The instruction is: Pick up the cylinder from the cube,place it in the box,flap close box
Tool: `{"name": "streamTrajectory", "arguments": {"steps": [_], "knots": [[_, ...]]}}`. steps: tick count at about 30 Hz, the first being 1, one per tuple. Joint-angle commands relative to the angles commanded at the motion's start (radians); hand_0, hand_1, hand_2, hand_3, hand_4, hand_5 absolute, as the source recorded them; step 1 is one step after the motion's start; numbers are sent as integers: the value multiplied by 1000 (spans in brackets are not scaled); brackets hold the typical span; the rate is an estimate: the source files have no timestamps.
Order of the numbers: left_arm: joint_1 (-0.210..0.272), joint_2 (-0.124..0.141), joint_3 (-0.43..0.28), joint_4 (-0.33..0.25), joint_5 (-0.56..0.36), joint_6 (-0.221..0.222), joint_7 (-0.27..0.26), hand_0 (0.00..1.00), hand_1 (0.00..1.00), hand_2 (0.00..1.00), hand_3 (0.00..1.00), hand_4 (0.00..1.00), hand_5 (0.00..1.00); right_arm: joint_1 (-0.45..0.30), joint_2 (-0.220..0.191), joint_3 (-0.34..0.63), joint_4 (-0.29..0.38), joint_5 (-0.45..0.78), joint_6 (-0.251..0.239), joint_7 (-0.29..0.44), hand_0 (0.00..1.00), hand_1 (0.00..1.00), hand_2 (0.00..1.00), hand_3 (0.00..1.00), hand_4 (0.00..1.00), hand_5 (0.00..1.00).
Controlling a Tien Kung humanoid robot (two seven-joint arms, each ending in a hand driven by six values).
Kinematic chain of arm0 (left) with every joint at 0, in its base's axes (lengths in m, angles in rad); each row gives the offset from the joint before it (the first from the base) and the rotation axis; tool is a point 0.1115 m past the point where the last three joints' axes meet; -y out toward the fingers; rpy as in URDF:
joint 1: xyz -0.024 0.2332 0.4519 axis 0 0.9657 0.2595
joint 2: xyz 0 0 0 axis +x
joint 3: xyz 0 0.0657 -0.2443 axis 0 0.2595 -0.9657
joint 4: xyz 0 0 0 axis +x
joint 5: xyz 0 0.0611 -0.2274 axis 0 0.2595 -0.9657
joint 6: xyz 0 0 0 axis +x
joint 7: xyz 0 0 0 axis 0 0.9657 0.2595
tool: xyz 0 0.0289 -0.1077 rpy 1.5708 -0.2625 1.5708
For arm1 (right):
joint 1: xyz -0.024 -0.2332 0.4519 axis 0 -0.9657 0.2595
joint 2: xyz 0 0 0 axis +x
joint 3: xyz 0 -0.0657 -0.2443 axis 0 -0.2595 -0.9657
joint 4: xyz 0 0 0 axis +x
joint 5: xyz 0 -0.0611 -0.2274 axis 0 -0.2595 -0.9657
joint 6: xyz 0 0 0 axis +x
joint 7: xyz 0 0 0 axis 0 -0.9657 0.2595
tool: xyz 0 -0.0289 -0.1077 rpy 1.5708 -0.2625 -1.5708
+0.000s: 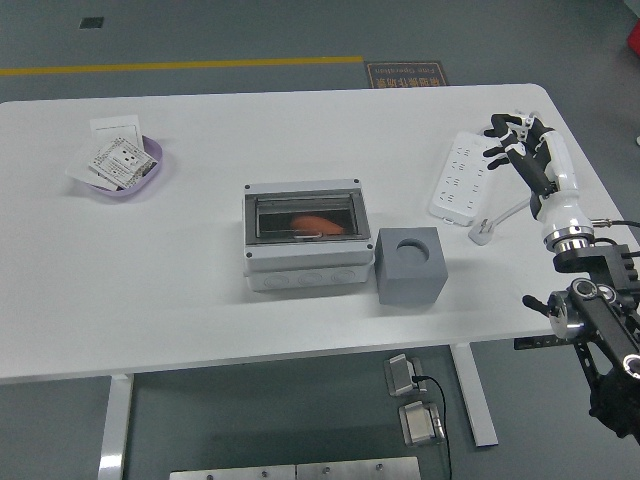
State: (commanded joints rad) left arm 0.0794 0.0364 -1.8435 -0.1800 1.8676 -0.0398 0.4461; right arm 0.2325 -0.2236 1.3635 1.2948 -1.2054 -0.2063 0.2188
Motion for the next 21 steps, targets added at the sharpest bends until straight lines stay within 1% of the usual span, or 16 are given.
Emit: {"name": "streamTrajectory", "arguments": {"steps": [5,9,15,21], "knots": [[3,-1,-16,0,17,-1,-7,642,692,667,672,773,509,2,-8,-3,7,-7,-7,-3,327,401,577,625,919,651],[7,-7,-17,0,17,-2,-10,642,692,667,672,773,509,-5,-10,2,18,-10,-10,-2,327,401,577,625,919,651],[16,-19,-8,0,-1,0,-9,643,692,667,671,770,508,-11,-13,9,33,-10,-15,2,325,401,576,623,907,655],[21,-19,-1,0,-19,3,-8,642,692,667,673,768,507,-11,-10,7,34,-4,-18,5,325,401,591,620,897,658]]}}
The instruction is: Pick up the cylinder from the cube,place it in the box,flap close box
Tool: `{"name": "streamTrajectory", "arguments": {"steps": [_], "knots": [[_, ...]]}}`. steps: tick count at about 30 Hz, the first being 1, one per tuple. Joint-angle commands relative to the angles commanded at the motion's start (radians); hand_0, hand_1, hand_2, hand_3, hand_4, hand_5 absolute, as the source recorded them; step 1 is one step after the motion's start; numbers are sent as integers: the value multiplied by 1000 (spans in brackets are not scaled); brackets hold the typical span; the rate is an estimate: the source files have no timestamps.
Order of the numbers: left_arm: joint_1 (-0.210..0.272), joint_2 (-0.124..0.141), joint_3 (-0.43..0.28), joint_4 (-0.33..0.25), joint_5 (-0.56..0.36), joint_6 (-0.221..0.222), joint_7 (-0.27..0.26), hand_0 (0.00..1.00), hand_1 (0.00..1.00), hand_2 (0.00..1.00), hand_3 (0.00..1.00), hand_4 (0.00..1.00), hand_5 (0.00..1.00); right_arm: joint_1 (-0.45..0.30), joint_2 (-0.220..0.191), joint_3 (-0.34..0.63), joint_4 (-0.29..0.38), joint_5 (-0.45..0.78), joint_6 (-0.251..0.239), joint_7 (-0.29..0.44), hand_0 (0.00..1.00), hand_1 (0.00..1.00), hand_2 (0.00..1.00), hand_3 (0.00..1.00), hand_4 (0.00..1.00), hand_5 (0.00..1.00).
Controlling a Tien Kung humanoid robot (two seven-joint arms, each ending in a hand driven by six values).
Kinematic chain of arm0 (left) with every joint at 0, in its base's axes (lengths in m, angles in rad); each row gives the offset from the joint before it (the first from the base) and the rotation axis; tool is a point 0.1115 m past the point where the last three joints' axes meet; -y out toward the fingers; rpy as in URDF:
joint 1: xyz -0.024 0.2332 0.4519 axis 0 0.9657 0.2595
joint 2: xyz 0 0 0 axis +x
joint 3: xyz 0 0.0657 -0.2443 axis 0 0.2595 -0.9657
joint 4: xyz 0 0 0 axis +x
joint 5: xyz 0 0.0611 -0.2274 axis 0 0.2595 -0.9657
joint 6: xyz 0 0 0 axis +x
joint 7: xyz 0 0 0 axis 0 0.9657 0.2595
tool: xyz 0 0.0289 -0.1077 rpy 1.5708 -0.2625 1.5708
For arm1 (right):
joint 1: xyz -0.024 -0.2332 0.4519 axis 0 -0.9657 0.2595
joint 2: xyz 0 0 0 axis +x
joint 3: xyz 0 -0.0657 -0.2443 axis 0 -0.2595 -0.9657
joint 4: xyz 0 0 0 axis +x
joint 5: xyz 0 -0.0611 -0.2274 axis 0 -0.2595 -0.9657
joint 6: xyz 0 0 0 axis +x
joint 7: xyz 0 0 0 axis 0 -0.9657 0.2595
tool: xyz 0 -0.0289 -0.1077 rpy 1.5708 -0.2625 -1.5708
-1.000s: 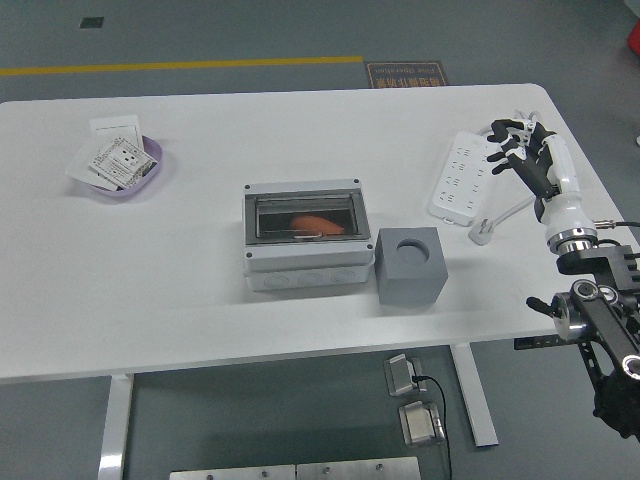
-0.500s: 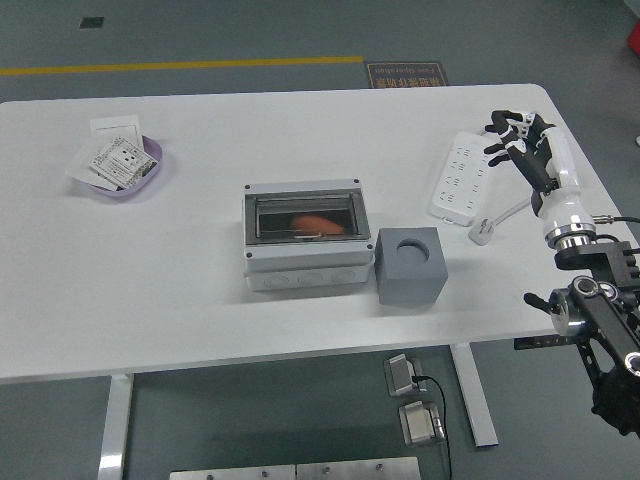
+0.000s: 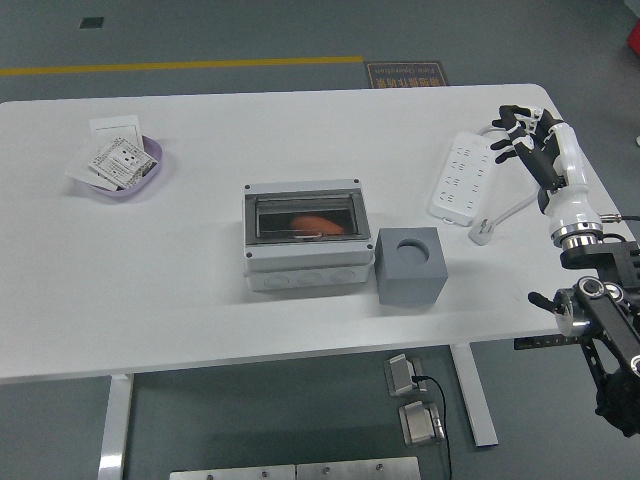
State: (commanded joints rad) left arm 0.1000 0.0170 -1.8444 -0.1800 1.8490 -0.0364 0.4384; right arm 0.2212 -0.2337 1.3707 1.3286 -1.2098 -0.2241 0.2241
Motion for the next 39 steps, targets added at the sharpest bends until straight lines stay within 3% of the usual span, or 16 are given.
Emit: {"name": "streamTrajectory", "arguments": {"steps": [13,25,39], "knots": [[-2,15,29,0,-49,17,-10,643,692,667,673,767,505,-36,14,33,3,13,-7,6,323,400,590,617,884,657],[-26,50,56,0,-92,25,-4,644,692,666,674,767,506,-68,33,70,8,33,-8,11,321,397,591,613,870,654],[-23,62,34,0,-70,30,11,647,692,665,676,766,506,-73,44,92,12,58,-2,16,321,394,590,604,823,625]]}}
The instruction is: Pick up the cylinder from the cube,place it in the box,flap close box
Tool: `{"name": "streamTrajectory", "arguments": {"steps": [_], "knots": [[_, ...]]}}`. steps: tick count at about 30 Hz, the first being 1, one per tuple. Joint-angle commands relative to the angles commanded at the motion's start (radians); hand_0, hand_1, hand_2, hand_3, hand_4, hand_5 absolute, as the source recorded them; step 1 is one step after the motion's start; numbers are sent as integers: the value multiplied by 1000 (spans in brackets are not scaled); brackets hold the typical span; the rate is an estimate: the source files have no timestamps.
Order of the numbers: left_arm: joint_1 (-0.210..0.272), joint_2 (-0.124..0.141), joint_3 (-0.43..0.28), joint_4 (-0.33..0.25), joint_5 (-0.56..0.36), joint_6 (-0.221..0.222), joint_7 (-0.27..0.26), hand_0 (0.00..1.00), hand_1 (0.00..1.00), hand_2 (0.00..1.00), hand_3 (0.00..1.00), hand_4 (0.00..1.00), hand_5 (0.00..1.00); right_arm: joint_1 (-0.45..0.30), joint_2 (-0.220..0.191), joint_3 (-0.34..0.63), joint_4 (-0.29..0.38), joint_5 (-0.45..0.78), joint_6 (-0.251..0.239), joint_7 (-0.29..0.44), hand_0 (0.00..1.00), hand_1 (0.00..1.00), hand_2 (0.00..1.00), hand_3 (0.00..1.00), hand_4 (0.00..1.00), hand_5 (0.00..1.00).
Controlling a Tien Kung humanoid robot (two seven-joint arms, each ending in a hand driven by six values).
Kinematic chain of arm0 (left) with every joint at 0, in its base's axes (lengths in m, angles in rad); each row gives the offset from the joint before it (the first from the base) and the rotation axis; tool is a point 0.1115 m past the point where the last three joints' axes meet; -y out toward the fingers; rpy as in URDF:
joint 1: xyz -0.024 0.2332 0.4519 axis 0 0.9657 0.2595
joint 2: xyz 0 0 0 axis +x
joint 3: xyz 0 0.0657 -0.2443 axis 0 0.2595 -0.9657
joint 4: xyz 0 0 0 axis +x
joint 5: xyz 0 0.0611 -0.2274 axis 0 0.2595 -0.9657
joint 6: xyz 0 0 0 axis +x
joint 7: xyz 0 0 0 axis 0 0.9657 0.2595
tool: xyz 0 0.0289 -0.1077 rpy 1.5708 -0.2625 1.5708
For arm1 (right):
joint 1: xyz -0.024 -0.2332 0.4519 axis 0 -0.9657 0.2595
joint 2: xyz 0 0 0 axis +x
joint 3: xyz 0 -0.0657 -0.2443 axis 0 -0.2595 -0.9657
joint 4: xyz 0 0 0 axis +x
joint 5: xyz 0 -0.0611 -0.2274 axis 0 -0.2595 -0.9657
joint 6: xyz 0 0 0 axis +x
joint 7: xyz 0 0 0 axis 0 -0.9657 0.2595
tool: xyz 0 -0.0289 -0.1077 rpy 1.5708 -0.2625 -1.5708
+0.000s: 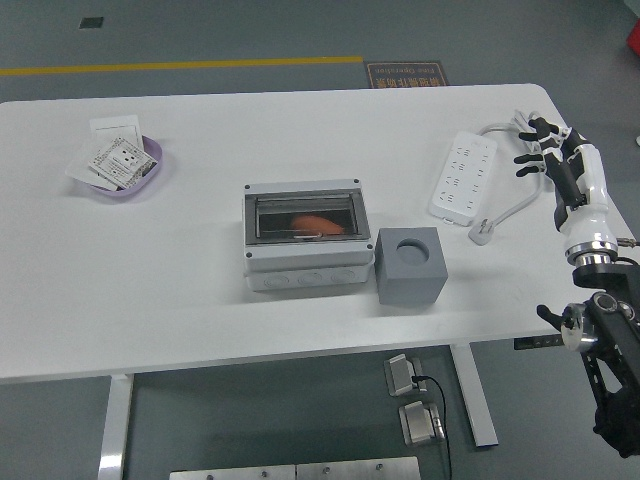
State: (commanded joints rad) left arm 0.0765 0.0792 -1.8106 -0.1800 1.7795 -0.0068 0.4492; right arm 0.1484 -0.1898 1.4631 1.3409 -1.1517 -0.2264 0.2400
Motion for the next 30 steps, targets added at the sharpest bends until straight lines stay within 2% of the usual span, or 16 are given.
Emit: {"name": "streamTrajectory", "arguments": {"steps": [10,30], "knots": [[1,6,5,0,-1,8,-11,651,692,665,677,766,507,1,9,-9,15,62,16,15,321,395,590,604,815,614],[0,5,15,0,-23,11,-10,652,689,663,667,768,513,-1,15,42,27,-23,-6,-5,327,391,592,603,778,586]]}}
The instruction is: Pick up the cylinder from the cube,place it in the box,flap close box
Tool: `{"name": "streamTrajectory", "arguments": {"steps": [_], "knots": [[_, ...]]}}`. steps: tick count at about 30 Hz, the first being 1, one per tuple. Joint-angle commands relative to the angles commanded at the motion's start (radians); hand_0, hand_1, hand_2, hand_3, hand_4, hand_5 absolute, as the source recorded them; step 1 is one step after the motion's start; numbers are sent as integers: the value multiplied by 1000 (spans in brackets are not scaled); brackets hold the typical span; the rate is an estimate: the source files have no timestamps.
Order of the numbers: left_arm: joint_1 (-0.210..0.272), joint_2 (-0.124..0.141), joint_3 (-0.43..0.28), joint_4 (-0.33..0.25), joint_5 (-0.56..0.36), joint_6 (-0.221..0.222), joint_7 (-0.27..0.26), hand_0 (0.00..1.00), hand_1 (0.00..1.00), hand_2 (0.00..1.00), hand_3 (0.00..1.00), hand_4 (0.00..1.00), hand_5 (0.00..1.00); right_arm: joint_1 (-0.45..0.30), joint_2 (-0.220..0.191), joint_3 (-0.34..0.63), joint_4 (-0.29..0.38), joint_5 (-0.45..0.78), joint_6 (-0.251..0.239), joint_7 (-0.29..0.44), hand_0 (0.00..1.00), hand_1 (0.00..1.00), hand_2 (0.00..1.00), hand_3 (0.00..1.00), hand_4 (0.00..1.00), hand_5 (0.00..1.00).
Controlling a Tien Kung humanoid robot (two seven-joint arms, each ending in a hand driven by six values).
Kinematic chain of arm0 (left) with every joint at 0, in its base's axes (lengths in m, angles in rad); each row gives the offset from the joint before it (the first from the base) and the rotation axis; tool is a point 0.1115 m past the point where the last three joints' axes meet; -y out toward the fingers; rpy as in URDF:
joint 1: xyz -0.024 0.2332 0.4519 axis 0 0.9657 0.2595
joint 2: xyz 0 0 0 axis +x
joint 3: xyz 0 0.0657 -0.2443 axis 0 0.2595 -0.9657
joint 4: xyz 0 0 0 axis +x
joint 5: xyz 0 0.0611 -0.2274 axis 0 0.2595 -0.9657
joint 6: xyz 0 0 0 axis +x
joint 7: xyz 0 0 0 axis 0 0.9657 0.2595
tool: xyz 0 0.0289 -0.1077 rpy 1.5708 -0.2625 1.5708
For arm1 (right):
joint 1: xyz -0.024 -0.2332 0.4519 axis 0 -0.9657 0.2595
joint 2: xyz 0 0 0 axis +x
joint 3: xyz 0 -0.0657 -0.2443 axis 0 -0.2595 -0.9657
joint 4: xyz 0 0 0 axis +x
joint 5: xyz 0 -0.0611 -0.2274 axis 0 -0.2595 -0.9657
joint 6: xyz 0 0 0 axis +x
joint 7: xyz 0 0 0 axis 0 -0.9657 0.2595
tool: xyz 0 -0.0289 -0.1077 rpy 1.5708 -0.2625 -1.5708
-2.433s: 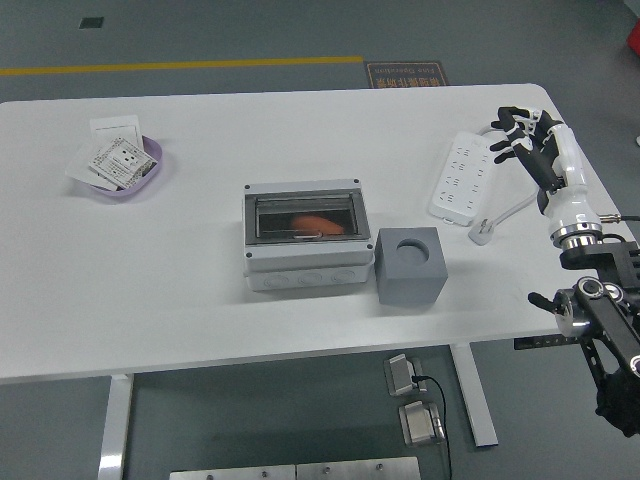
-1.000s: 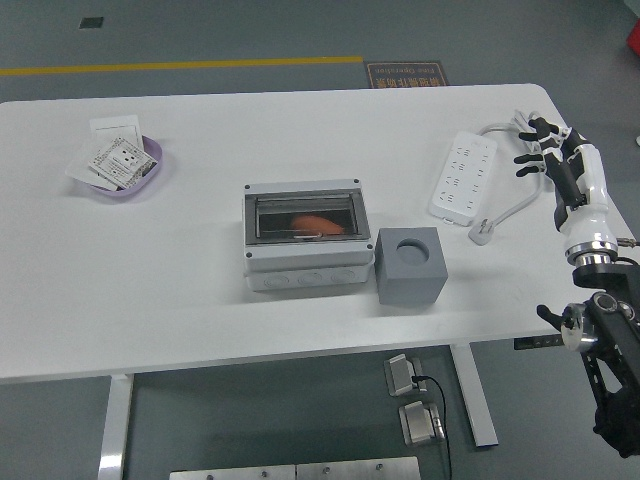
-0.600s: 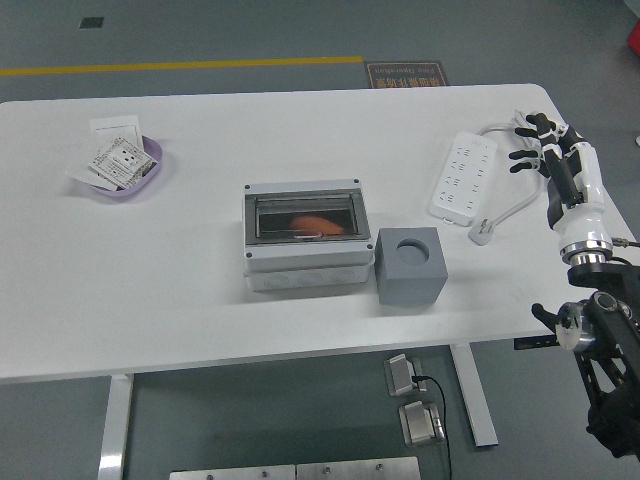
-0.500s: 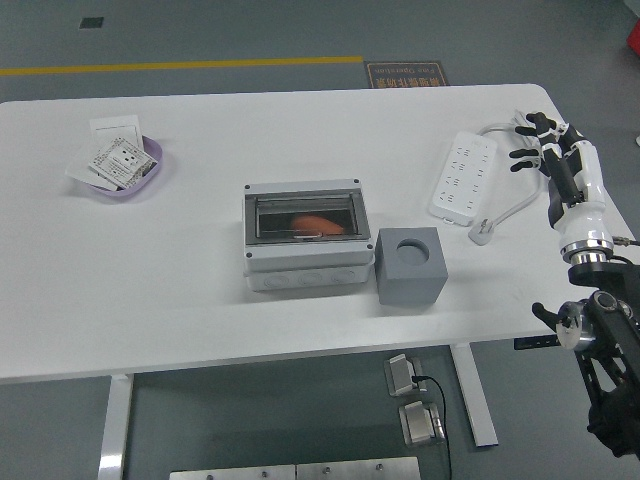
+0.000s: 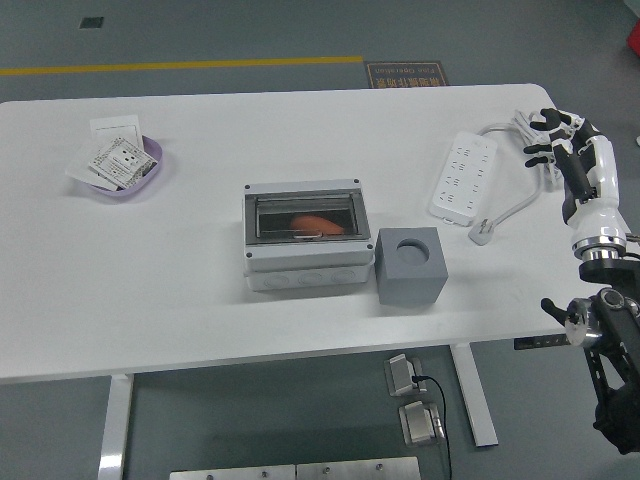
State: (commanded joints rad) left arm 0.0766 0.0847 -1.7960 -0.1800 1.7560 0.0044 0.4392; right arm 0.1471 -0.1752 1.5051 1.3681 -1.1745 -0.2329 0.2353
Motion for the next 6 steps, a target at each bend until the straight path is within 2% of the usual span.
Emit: {"name": "streamTrajectory", "arguments": {"steps": [6], "knots": [[-4,4,19,0,-22,2,-2,652,689,663,667,768,513,-7,8,7,1,-20,-7,-6,327,391,592,603,778,586]]}}
